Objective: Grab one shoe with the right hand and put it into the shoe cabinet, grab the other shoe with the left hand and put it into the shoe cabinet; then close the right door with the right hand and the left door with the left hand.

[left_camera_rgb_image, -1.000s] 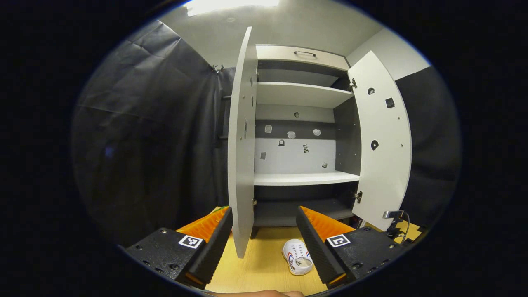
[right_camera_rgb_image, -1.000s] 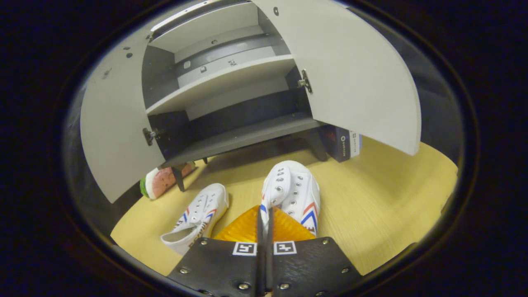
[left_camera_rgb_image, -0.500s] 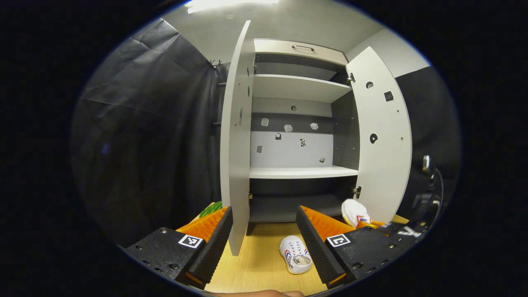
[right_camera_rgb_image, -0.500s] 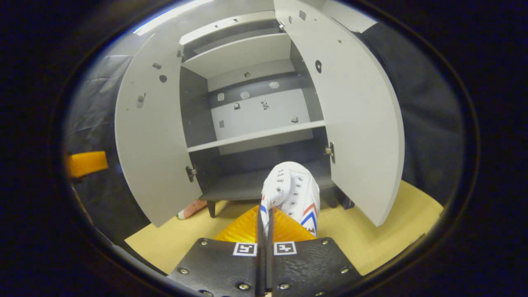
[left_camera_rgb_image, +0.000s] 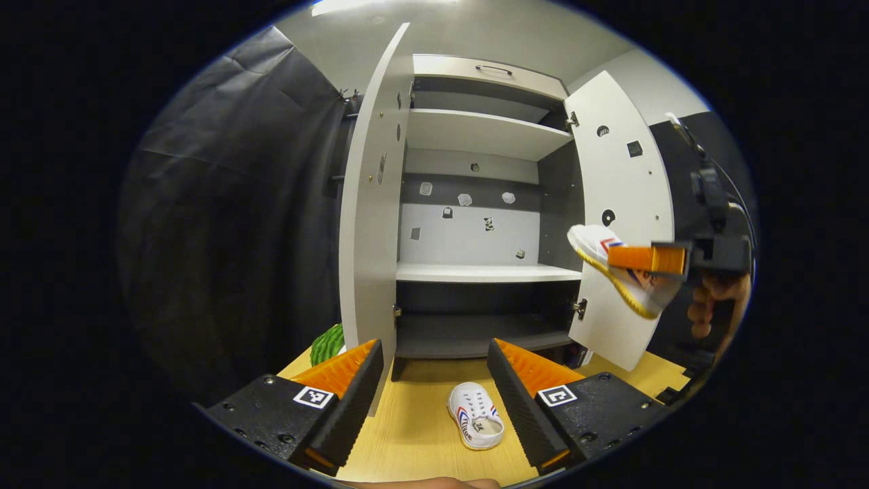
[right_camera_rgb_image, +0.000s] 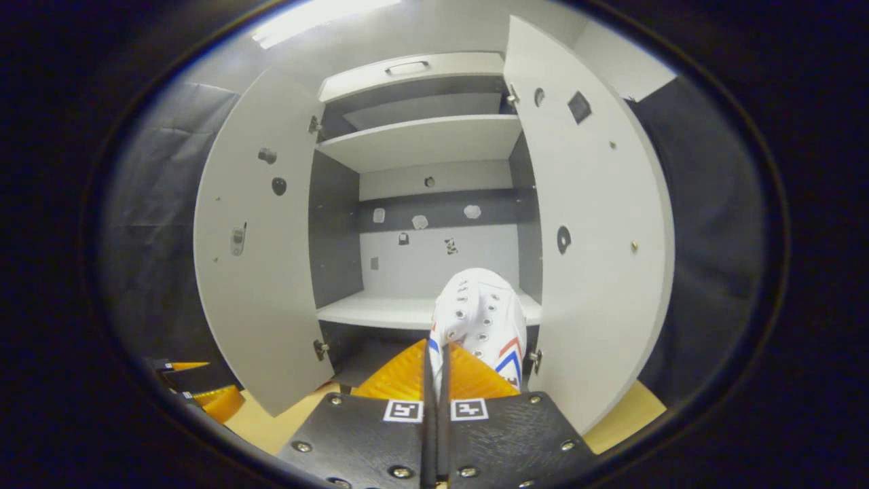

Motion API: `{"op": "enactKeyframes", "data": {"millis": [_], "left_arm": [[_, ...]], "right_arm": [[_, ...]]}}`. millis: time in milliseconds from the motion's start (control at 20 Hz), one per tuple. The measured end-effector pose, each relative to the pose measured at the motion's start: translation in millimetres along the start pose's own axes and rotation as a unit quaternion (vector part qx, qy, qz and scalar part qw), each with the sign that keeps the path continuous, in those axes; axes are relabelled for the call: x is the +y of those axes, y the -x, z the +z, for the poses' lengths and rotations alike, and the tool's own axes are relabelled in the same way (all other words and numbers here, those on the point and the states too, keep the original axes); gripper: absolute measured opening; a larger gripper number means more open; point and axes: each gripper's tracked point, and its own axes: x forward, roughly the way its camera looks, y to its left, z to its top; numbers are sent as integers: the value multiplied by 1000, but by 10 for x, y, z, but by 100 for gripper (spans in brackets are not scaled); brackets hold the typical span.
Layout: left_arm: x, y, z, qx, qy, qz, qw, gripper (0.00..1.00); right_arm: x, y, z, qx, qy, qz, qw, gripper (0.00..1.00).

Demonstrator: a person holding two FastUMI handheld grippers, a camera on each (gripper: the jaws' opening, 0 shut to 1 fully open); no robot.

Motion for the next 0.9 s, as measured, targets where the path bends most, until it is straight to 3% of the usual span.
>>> {"op": "enactKeyframes", "data": {"millis": [350, 650, 900], "left_arm": [[-94, -330, -66, 11, 5, -18, 1000, 94], [-184, -577, -210, 24, -6, -50, 998, 93], [-153, -773, -334, 39, -4, -46, 998, 94]], "right_arm": [[113, -1304, 299, 59, 26, 9, 998, 1], [-100, -2403, 47, 109, 56, -12, 992, 1], [-448, -2987, -278, 149, 70, -30, 986, 1]]}}
